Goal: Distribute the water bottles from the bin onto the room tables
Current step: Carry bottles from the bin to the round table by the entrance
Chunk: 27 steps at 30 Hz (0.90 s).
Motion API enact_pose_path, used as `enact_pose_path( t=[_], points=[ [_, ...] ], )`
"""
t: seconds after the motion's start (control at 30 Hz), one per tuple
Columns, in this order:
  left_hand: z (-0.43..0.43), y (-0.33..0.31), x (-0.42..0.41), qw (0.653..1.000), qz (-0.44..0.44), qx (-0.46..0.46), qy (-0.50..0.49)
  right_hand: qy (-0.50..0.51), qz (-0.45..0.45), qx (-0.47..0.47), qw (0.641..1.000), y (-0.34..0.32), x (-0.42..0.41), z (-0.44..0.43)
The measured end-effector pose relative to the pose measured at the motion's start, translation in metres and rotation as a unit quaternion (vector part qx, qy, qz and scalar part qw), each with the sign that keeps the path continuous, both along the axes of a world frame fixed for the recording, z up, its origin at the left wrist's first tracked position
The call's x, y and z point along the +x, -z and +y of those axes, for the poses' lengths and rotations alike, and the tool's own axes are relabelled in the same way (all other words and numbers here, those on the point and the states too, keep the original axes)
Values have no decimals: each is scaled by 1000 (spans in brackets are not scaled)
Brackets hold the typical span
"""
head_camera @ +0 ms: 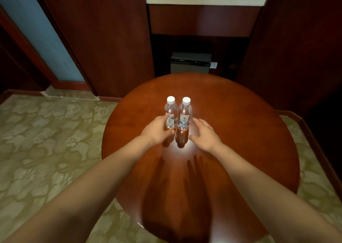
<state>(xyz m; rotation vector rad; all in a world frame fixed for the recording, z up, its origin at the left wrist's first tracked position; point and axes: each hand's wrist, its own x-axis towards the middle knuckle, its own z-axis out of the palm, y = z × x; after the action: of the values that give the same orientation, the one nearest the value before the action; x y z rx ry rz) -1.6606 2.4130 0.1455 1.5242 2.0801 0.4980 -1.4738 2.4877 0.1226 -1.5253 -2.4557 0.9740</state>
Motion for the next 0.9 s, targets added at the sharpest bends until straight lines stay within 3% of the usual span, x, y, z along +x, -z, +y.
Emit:
enact_pose_path(
  t=[0.33, 0.6, 0.9],
  points=[
    [-101, -12, 27, 987, 154, -38, 12, -89, -76, 90, 989, -33, 6, -76],
    [-182, -21, 20, 982, 173, -41, -68, -165, -108, 120, 973, -42, -2, -137],
    [-269, -25, -5, 952, 186, -69, -234, -336, -92, 138, 927, -53, -70, -176]
  ],
)
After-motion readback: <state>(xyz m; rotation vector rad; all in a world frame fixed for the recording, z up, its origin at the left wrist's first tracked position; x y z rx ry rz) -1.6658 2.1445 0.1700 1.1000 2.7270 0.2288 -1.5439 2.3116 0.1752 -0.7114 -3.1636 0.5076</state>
